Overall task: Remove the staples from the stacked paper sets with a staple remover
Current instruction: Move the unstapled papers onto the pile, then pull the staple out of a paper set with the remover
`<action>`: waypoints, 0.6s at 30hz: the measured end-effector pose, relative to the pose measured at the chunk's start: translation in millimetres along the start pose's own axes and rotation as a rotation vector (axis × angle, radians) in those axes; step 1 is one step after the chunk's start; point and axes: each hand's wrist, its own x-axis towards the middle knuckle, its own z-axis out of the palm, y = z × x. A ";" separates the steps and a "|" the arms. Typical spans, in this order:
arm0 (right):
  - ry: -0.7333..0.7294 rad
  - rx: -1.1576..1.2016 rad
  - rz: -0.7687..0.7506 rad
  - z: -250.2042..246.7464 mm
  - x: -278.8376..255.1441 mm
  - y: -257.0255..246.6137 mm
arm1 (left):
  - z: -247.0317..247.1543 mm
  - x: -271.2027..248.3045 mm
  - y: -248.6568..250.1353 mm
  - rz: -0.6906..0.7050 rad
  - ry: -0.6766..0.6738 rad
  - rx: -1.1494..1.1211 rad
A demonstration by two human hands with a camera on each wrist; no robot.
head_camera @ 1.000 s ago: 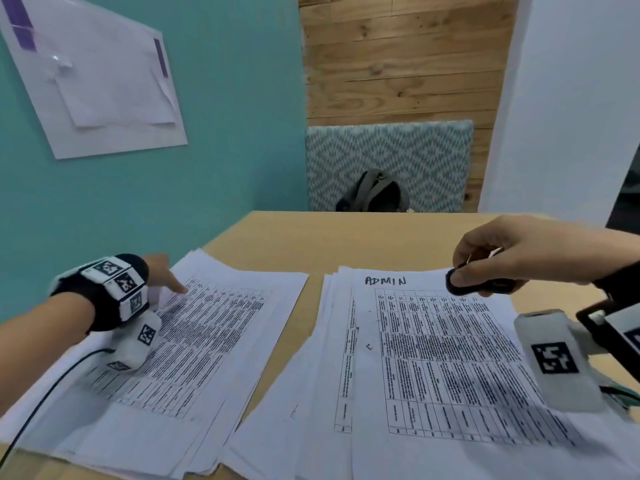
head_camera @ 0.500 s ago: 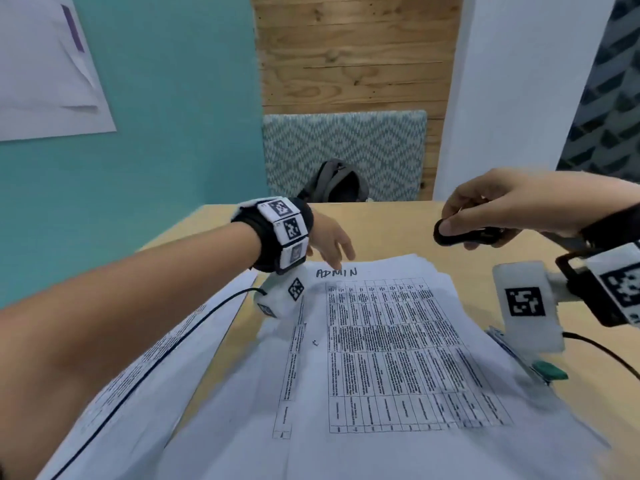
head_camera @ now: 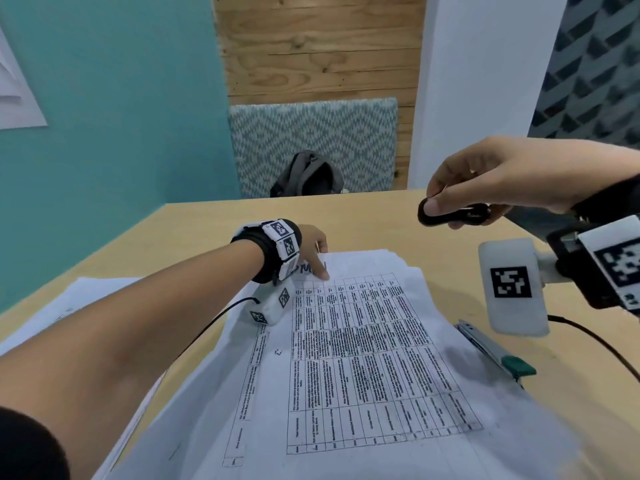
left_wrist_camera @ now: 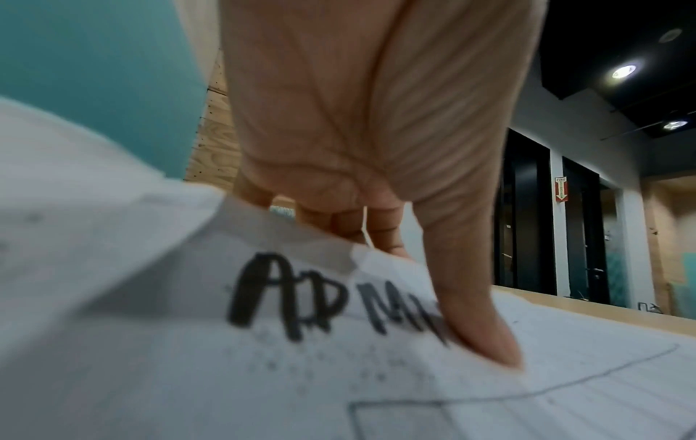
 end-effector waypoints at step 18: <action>-0.043 -0.029 -0.008 15.0 5.7 -4.0 | -35.1 -36.8 -10.8 0.189 0.289 -0.098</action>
